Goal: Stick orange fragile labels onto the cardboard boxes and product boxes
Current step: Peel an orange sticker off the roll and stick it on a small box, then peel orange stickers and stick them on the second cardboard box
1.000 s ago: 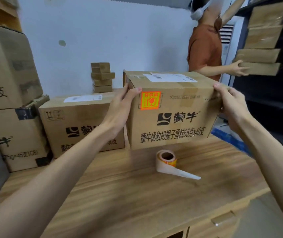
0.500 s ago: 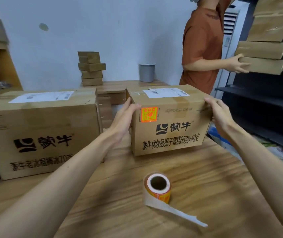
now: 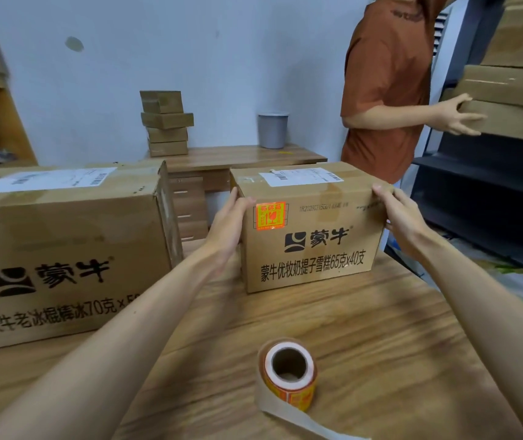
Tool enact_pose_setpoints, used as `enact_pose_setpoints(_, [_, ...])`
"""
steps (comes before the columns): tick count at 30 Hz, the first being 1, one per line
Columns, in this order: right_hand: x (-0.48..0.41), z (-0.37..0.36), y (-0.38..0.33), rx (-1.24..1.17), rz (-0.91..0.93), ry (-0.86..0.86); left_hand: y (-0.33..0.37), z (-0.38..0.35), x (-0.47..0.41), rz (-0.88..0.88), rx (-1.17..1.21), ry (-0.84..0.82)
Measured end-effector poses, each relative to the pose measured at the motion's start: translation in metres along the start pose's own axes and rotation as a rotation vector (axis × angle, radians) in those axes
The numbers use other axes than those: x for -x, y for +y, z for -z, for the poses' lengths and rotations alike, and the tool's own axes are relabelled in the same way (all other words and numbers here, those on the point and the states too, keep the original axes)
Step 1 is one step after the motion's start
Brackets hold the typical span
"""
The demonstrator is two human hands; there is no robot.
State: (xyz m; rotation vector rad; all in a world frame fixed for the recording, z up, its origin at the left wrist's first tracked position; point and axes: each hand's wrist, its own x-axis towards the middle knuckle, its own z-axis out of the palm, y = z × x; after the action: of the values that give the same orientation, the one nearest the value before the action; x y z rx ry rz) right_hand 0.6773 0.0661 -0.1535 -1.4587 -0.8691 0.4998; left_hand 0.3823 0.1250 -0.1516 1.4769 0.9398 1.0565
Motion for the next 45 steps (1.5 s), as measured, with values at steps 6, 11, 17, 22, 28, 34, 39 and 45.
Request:
enact_pose_setpoints(6, [0.029,0.002,-0.026,0.246,0.133,0.112,0.026,0.016,0.033,-0.136,-0.307,0.068])
enact_pose_setpoints(11, [0.086,-0.025,-0.069,0.466,0.432,0.100,0.065,0.051,0.089,-0.431,-0.637,0.112])
enact_pose_setpoints(17, [0.172,-0.096,-0.101,0.411,0.505,-0.119,0.093,0.130,0.155,-0.463,-0.839,0.234])
enact_pose_setpoints(22, [0.217,-0.157,-0.111,0.448,0.555,-0.313,0.092,0.211,0.182,-0.305,-0.937,0.373])
enact_pose_setpoints(28, [0.239,-0.219,-0.128,0.700,0.605,-0.419,0.082,0.286,0.186,-0.132,-0.931,0.489])
enact_pose_setpoints(34, [0.230,-0.257,-0.127,0.723,0.524,-0.337,0.065,0.310,0.168,-0.065,-1.020,0.449])
enact_pose_setpoints(39, [0.220,-0.271,-0.123,0.603,0.384,-0.321,0.047,0.315,0.152,-0.001,-1.103,0.420])
enact_pose_setpoints(45, [0.214,-0.281,-0.115,0.381,0.299,-0.304,0.042,0.313,0.145,-0.078,-0.937,0.527])
